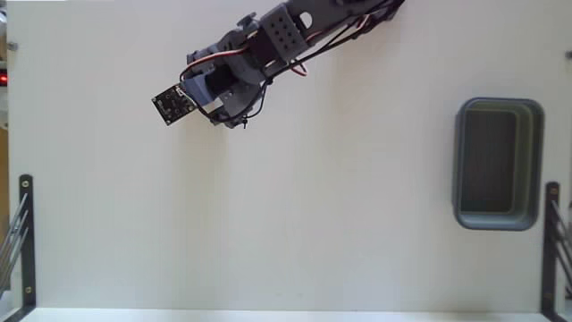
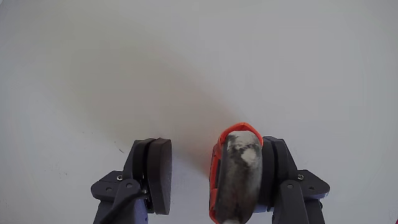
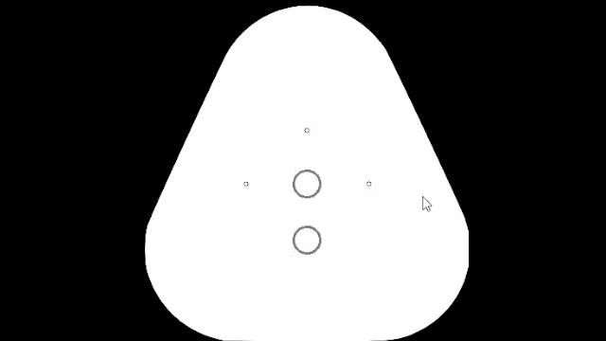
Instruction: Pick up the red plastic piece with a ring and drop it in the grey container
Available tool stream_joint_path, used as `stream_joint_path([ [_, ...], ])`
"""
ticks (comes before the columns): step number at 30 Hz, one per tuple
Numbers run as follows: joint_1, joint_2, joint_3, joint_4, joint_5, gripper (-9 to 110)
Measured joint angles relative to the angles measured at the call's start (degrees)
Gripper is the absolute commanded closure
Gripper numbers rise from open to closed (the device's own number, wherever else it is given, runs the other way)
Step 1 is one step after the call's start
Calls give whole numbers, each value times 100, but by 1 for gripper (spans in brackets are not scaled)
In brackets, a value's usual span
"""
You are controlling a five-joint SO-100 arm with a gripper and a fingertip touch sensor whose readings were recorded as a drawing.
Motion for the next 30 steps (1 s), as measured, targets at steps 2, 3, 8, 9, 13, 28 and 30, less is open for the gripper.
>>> stream_joint_path([
  [2, 0, 0, 0, 0, 0, 31],
  [3, 0, 0, 0, 0, 0, 32],
  [8, 0, 0, 0, 0, 0, 33],
  [9, 0, 0, 0, 0, 0, 33],
  [13, 0, 0, 0, 0, 0, 35],
  [28, 0, 0, 0, 0, 0, 39],
  [30, 0, 0, 0, 0, 0, 39],
])
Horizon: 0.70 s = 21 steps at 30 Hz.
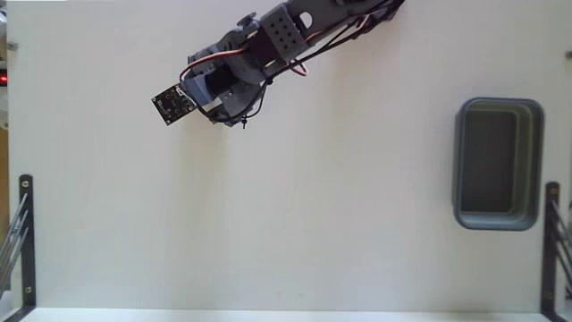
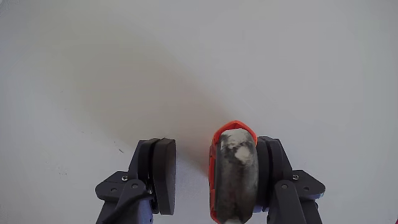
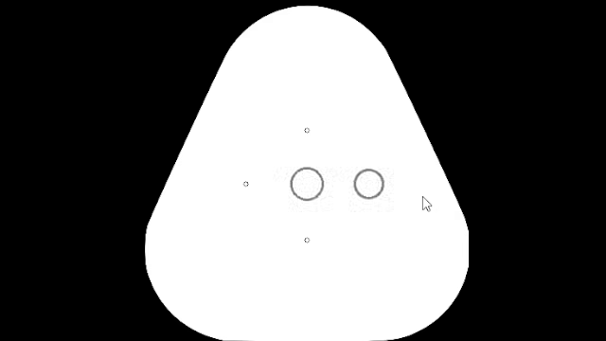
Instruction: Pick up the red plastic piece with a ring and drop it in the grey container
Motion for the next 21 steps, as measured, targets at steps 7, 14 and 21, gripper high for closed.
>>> stream_joint_path([
  [7, 0, 0, 0, 0, 0, 41],
  [14, 0, 0, 0, 0, 0, 43],
  [21, 0, 0, 0, 0, 0, 45],
])
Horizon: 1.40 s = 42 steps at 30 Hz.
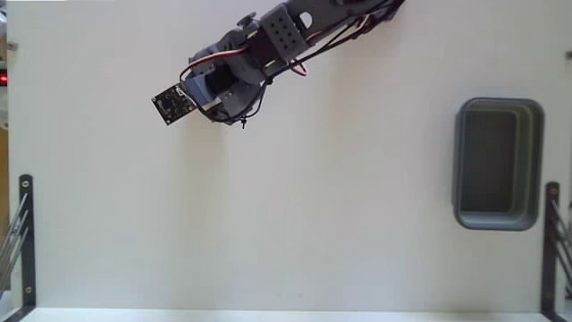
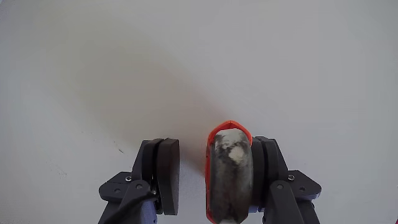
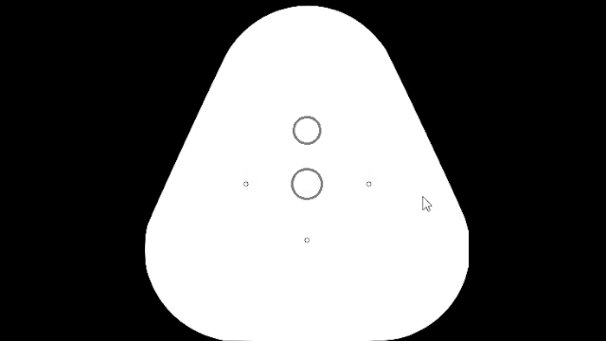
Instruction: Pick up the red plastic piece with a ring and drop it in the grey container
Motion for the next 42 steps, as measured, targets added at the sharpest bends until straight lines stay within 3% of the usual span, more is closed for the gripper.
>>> stream_joint_path([
  [42, 0, 0, 0, 0, 0, 57],
])
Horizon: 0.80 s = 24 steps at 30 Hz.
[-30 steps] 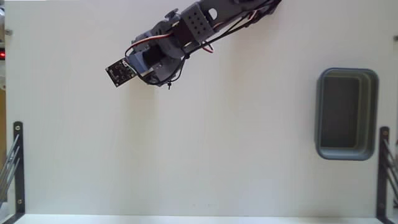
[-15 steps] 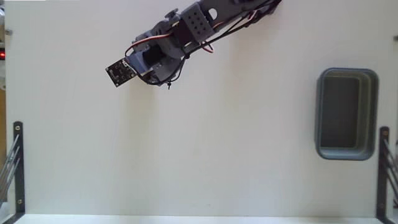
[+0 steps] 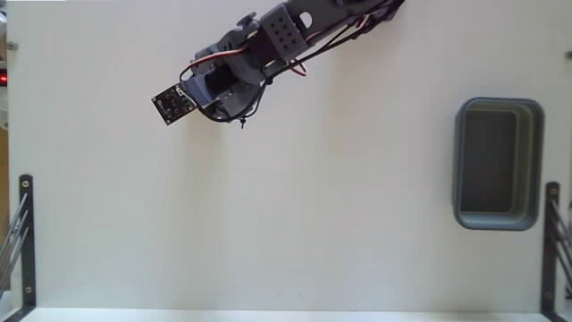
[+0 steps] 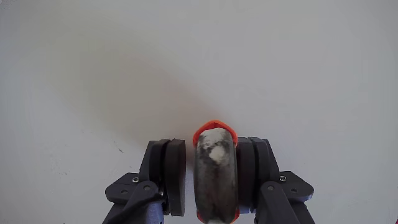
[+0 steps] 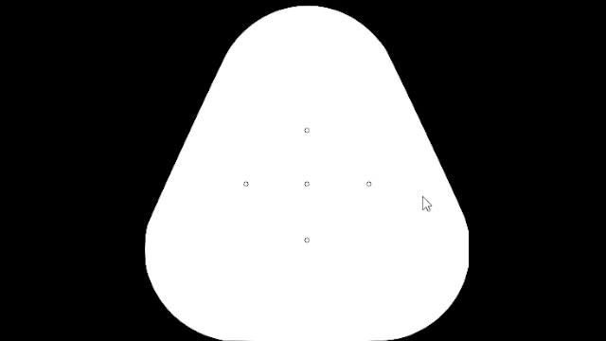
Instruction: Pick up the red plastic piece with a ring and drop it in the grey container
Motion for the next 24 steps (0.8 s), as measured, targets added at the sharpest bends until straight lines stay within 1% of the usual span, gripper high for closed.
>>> stream_joint_path([
  [24, 0, 0, 0, 0, 0, 64],
])
